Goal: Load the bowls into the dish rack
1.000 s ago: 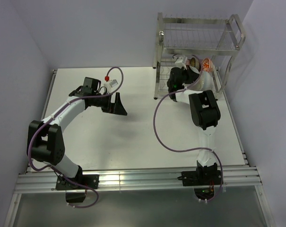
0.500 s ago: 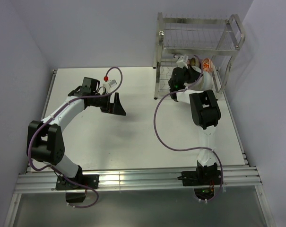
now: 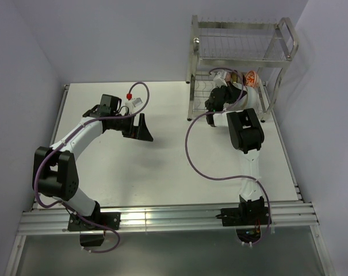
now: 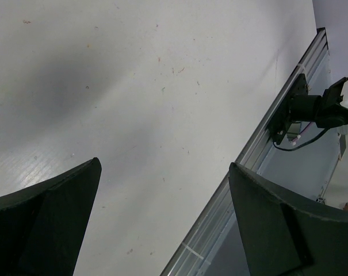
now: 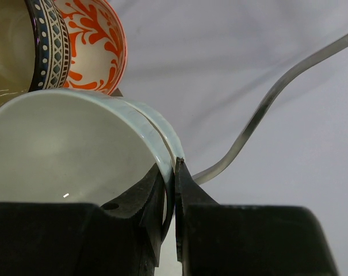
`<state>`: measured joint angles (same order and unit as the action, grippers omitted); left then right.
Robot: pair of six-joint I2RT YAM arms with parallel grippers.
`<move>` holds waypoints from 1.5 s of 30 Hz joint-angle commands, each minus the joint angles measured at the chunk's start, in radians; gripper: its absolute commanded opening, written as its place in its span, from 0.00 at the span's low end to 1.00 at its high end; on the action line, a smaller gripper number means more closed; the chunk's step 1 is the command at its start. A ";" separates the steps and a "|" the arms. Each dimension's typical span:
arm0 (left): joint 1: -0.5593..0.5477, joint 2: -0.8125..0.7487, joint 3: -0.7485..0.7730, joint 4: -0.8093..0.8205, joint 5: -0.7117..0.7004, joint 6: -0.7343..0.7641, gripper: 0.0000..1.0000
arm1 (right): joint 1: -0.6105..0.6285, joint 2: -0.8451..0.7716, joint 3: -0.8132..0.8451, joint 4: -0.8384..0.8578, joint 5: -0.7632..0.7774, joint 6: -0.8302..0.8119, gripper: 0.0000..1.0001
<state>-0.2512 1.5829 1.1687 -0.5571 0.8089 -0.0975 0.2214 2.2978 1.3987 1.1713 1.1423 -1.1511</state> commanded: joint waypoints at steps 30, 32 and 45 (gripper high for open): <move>0.010 -0.012 0.032 -0.003 0.013 0.018 1.00 | 0.016 0.000 0.017 -0.085 -0.029 0.077 0.21; 0.010 -0.012 0.032 -0.004 0.012 0.016 0.99 | 0.018 -0.003 0.014 -0.094 -0.026 0.091 0.25; 0.010 -0.014 0.031 -0.006 0.012 0.018 1.00 | 0.055 -0.084 -0.013 -0.281 -0.021 0.238 0.58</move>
<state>-0.2451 1.5829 1.1671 -0.5617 0.8070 -0.0906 0.2611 2.3047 1.3846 0.9730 1.1168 -1.0122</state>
